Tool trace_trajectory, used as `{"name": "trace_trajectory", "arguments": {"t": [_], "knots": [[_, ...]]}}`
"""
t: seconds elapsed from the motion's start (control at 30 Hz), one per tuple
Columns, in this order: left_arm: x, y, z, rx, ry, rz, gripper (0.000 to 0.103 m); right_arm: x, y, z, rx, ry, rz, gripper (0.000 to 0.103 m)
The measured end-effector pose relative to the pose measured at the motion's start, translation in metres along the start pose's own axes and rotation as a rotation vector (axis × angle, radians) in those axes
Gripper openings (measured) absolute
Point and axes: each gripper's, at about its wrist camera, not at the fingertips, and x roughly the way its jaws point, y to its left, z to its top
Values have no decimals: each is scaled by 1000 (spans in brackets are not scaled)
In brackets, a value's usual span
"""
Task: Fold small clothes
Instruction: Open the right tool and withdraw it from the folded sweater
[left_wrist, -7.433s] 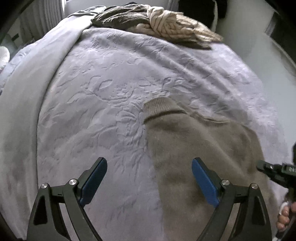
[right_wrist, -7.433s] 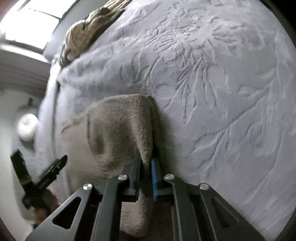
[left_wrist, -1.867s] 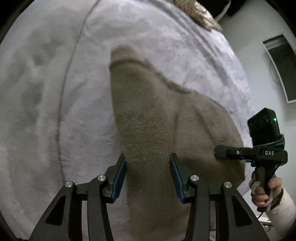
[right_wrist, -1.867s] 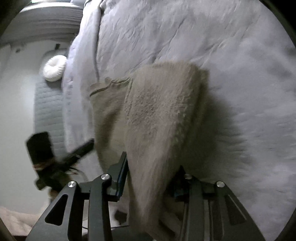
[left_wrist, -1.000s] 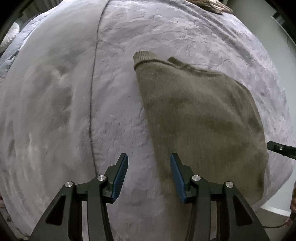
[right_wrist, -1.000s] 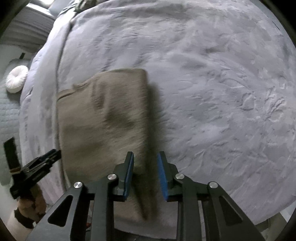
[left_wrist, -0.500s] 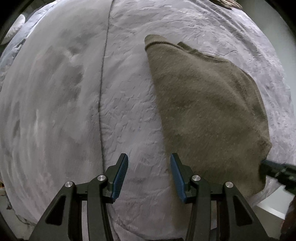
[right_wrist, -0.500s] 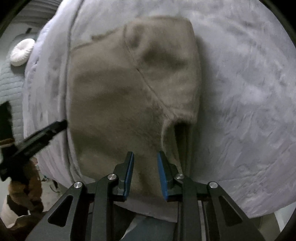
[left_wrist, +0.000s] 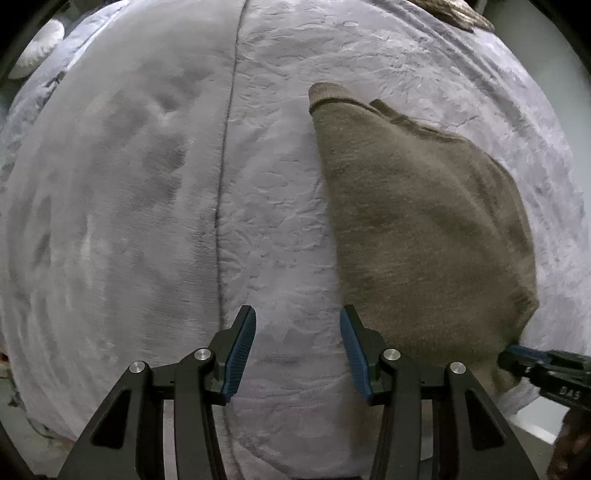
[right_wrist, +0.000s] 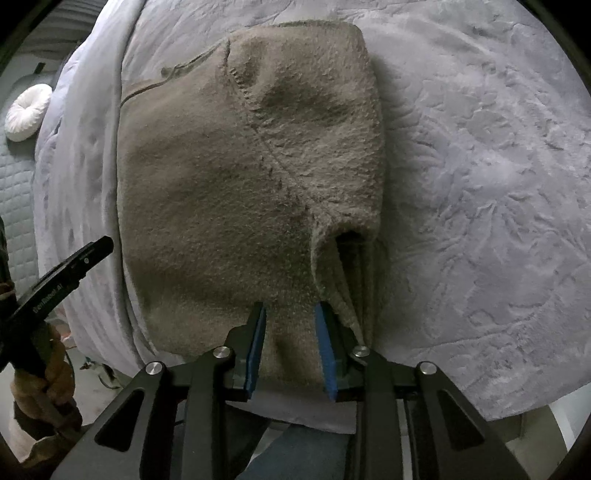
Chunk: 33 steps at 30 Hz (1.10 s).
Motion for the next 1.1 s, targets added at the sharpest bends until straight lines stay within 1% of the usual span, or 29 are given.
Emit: {"name": "trace_trajectory", "arguments": {"t": [0.1,0.17,0.2,0.23,0.3,0.33,0.37,0.43,0.47,0.57,0.6,0.67,0.7,0.73,0.8,0.9,0.93,0.97,1.0,1.1], "knots": [[0,0,0,5,7,3,49,-1,2,0,-2,-4,-9,34],[1,1,-2,-3,27,-4,49,-4,1,0,-2,-7,-15,34],[1,3,-3,-8,33,-9,52,-6,0,1,-1,-10,-19,34],[0,4,-5,-17,38,-11,71,-7,0,2,0,-16,-22,34],[-3,5,-7,-27,25,-5,90,-10,-2,3,7,-29,-26,34],[-7,4,-9,-22,10,-3,90,-12,-5,5,18,-39,-32,34],[-8,3,-10,-15,8,0,90,-14,-6,7,25,-45,-41,37],[-9,3,-11,-7,11,9,90,-22,-12,11,48,-69,-103,46],[-9,4,-12,-8,14,9,90,-26,-14,13,57,-82,-115,46],[-7,6,-10,-30,41,10,90,-41,-16,20,70,-128,-110,46],[-6,9,-10,-44,51,-8,90,-46,-14,21,65,-141,-113,47],[-5,13,-7,-88,60,-70,90,-54,-7,24,46,-168,-117,59],[-4,16,-7,-101,62,-83,90,-58,-1,26,32,-182,-118,61],[-4,17,-6,-107,65,-71,90,-60,3,27,24,-188,-119,61],[-4,14,-3,-91,69,-18,90,-63,13,30,2,-197,-123,62],[-14,9,0,-72,37,18,90,-65,22,33,-21,-204,-125,62],[-19,7,1,-66,15,28,90,-65,25,34,-29,-206,-125,64],[-23,5,2,-59,1,34,90,-65,27,33,-33,-208,-127,72],[-28,2,3,-52,-13,39,90,-67,31,33,-37,-212,-130,75],[-39,-5,4,-36,-54,54,90,-69,37,33,-50,-229,-157,80]]}}
